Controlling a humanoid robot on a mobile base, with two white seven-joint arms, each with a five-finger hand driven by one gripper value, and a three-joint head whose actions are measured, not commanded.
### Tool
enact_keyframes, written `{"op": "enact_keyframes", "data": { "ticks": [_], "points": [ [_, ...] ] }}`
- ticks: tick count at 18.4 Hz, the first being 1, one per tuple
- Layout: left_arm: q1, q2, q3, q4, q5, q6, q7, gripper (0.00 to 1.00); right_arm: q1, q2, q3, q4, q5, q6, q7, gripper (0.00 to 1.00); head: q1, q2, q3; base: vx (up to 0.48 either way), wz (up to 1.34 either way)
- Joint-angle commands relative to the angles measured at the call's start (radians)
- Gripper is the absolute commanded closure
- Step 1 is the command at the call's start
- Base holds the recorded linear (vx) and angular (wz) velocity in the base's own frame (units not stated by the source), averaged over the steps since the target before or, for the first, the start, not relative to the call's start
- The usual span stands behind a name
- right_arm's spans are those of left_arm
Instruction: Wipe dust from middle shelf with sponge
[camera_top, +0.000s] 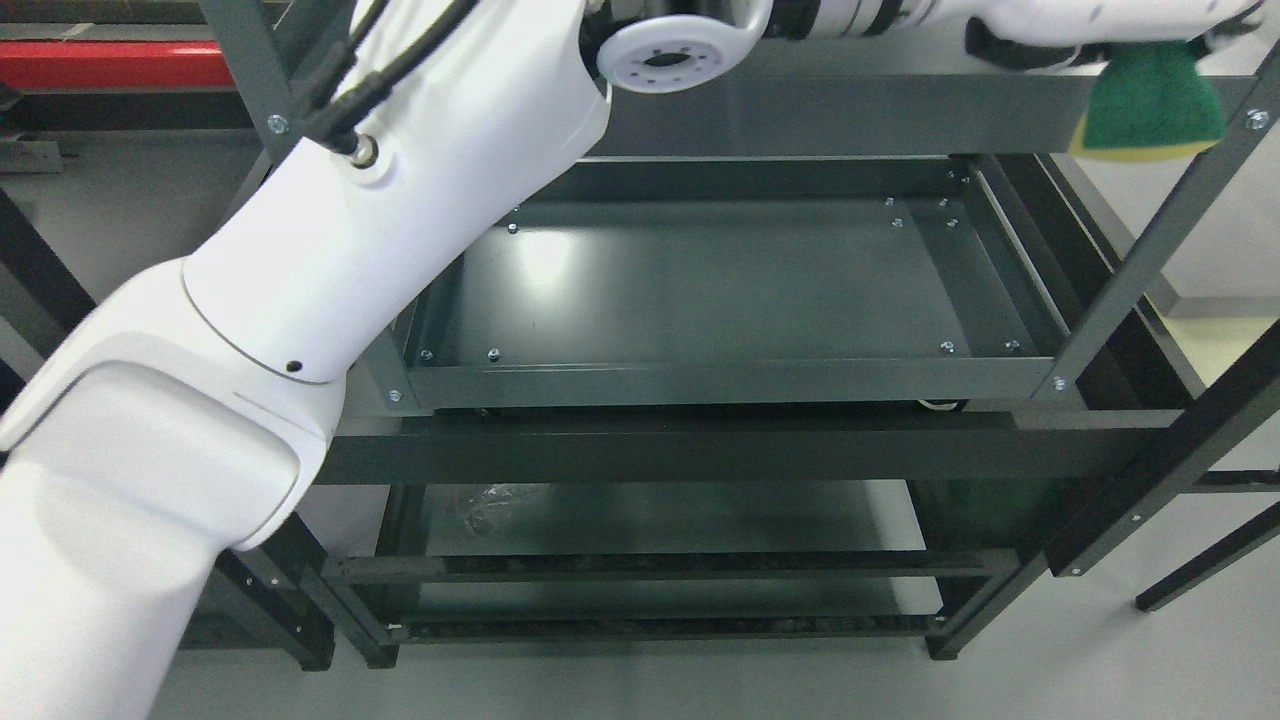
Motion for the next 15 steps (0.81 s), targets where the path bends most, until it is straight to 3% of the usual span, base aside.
{"op": "enact_keyframes", "data": {
  "ticks": [1,8,15],
  "points": [
    [0.098,0.018,0.021,0.102,-0.048,-0.030,-0.007,0.99,0.000,-0.017,0.000,-0.017,0.000,0.073,0.000,0.00,0.0000,0.000,0.000,0.020,-0.07],
    [0.075,0.018,0.161,0.091,-0.076,-0.046,-0.068,0.99,0.000,-0.017,0.000,-0.017,0.000,0.073,0.000,0.00,0.0000,0.000,0.000,0.006,-0.01],
    [0.100,0.208,0.201,0.028,-0.074,-0.146,-0.120,0.99,0.000,-0.017,0.000,-0.017,0.000,0.073,0.000,0.00,0.0000,0.000,0.000,0.000,0.00]
  ]
}}
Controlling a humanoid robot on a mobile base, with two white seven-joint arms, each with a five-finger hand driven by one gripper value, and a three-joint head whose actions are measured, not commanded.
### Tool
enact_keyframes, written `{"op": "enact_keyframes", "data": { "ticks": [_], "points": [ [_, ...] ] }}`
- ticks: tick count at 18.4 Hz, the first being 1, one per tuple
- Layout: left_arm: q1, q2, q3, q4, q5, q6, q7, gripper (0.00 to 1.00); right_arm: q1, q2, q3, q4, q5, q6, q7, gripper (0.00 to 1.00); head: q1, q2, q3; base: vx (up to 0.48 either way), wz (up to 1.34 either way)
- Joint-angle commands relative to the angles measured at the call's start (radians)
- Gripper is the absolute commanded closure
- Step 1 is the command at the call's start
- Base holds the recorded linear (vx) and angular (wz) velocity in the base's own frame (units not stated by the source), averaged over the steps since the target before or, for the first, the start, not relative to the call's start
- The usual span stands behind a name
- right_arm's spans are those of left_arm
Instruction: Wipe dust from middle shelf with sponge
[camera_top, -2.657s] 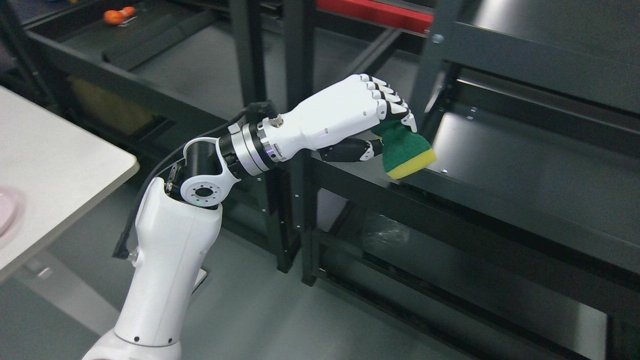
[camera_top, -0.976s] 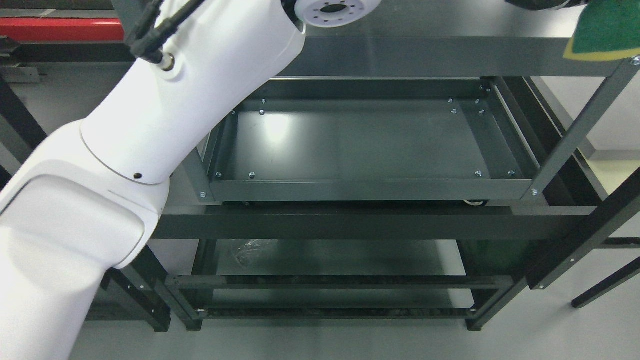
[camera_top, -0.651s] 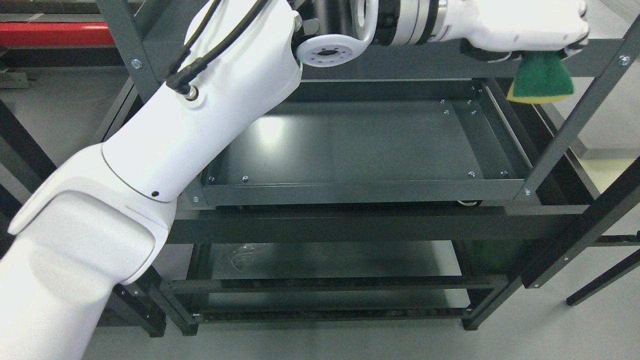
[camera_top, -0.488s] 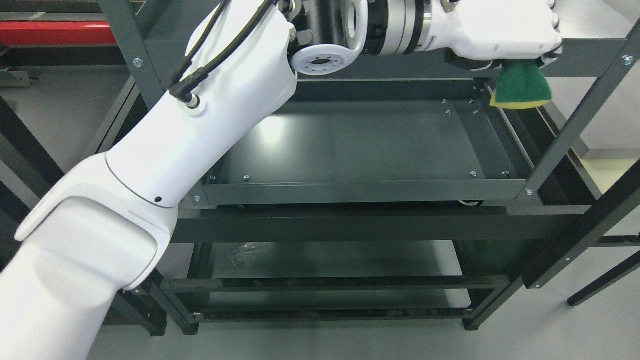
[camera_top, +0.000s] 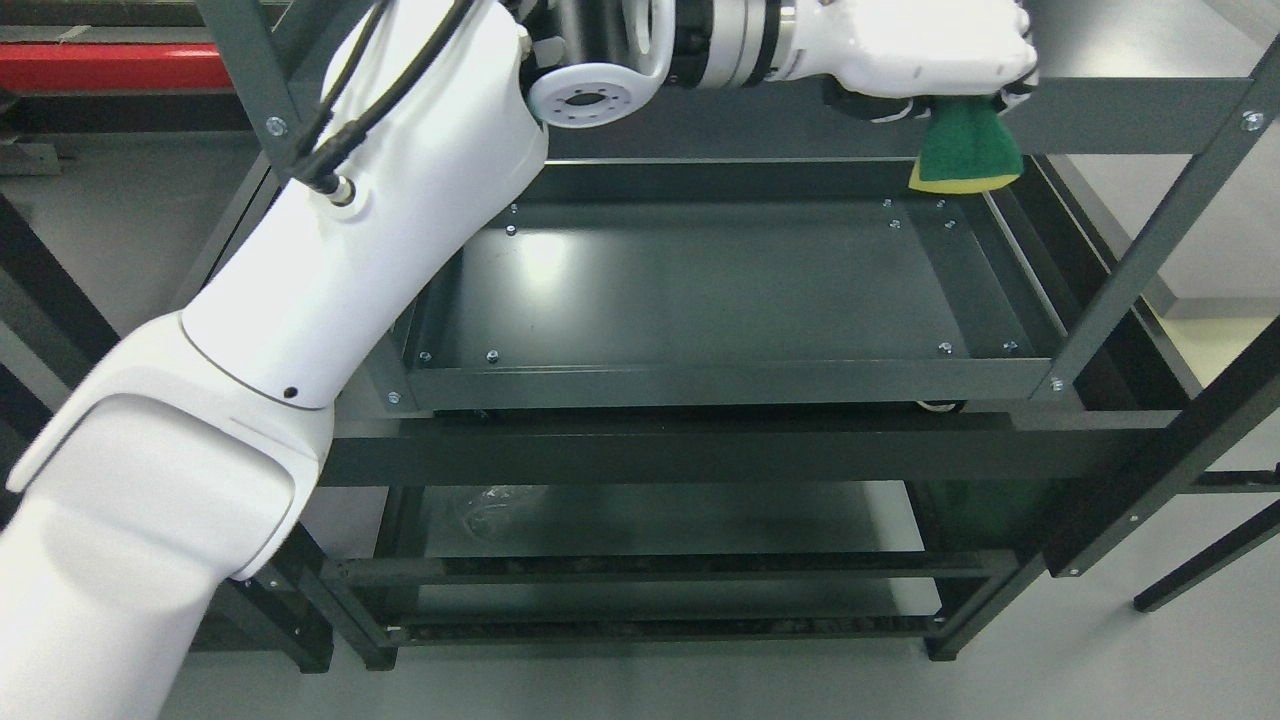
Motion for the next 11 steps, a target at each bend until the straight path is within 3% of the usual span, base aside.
{"op": "enact_keyframes", "data": {
  "ticks": [1,11],
  "points": [
    [0.027,0.177,0.103,-0.043,-0.005,-0.054,-0.032,0.99,0.000,-0.017,0.002,-0.017,0.000,0.073,-0.005,0.00,0.0000,0.000,0.000,0.000,0.00],
    [0.067,0.295,0.237,-0.161,0.048,-0.054,-0.191,0.98,0.000,-0.017,0.000,-0.017,0.000,0.073,-0.006,0.00,0.0000,0.000,0.000,0.000,0.00]
  ]
}}
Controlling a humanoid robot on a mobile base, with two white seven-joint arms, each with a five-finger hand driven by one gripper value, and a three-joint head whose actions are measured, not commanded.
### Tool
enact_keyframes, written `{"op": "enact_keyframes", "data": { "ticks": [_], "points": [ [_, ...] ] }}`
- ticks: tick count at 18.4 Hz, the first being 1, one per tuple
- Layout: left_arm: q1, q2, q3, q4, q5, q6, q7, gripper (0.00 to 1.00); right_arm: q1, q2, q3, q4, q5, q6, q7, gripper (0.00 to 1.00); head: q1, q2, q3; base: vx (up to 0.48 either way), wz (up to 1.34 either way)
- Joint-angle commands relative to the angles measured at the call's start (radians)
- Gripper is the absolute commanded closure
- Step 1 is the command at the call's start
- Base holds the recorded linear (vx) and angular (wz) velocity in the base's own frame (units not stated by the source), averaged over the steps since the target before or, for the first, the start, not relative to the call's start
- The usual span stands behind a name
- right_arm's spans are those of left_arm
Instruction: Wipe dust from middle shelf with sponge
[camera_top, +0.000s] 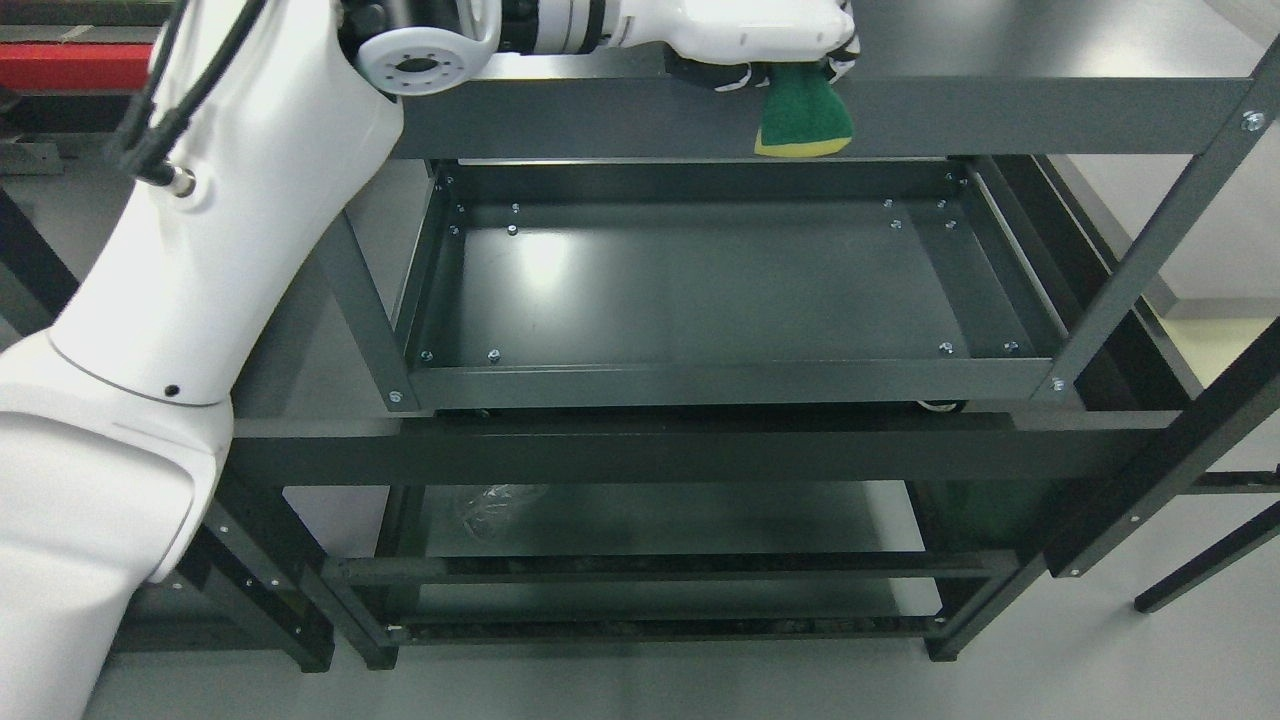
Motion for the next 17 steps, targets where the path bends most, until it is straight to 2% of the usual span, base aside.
{"op": "enact_keyframes", "data": {
  "ticks": [1,6,9,14,17],
  "points": [
    [0.048,0.169,0.136,-0.111,0.065,0.000,-0.087,0.98,0.000,-0.017,0.000,-0.017,0.000,0.073,-0.001,0.00,0.0000,0.000,0.000,0.000,0.00],
    [0.093,0.275,0.194,-0.146,0.118,0.000,-0.121,0.98,0.000,-0.017,0.000,-0.017,0.000,0.073,-0.001,0.00,0.0000,0.000,0.000,-0.001,-0.01],
    [0.108,0.333,0.216,-0.169,0.232,0.000,-0.173,0.98,0.000,-0.017,0.000,-0.017,0.000,0.073,-0.001,0.00,0.0000,0.000,0.000,-0.004,-0.02],
    [0.137,0.364,0.213,-0.266,0.441,0.000,-0.269,0.98,0.000,-0.017,0.000,-0.017,0.000,0.073,-0.001,0.00,0.0000,0.000,0.000,0.000,0.02],
    [0.137,0.375,0.224,-0.293,0.504,0.000,-0.285,0.98,0.000,-0.017,0.000,-0.017,0.000,0.073,-0.001,0.00,0.0000,0.000,0.000,-0.001,0.01]
  ]
}}
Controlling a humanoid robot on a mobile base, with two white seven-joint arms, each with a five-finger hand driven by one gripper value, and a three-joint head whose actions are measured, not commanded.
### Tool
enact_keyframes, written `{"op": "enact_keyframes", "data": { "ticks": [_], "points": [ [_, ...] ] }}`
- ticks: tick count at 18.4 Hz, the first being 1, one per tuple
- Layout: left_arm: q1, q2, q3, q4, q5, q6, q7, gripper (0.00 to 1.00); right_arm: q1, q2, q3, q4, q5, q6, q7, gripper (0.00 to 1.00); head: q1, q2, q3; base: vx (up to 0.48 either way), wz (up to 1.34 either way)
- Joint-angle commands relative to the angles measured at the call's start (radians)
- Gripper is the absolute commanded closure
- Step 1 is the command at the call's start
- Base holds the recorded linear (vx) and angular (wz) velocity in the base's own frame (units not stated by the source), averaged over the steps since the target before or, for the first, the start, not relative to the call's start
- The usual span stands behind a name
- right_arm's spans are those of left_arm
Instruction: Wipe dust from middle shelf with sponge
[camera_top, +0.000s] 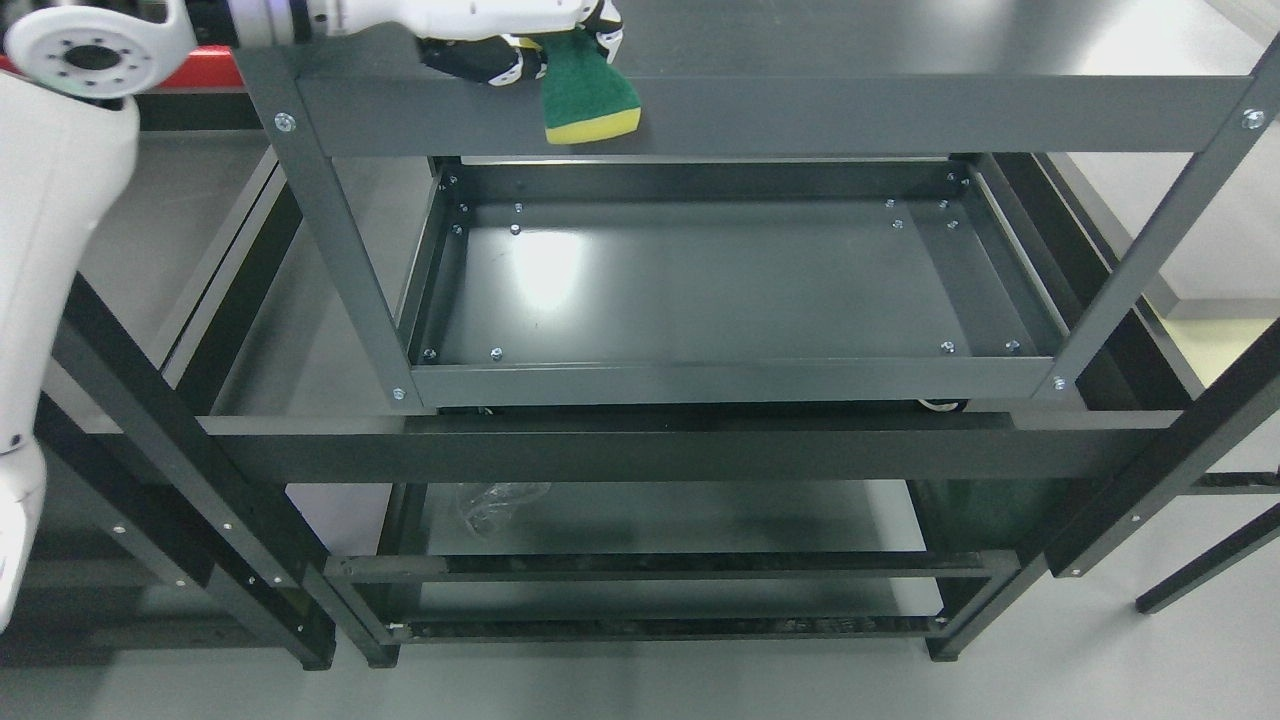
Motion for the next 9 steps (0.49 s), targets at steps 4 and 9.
{"op": "enact_keyframes", "data": {
  "ticks": [4,9],
  "points": [
    [-0.003,0.062,0.070,-0.120,0.171,0.000,-0.006,0.98,0.000,-0.017,0.000,-0.017,0.000,0.073,0.000,0.00,0.0000,0.000,0.000,0.000,0.00],
    [-0.193,-0.226,0.057,0.071,0.045,0.000,0.010,1.00,0.000,-0.017,0.000,-0.017,0.000,0.073,0.000,0.00,0.0000,0.000,0.000,0.000,0.00]
  ]
}}
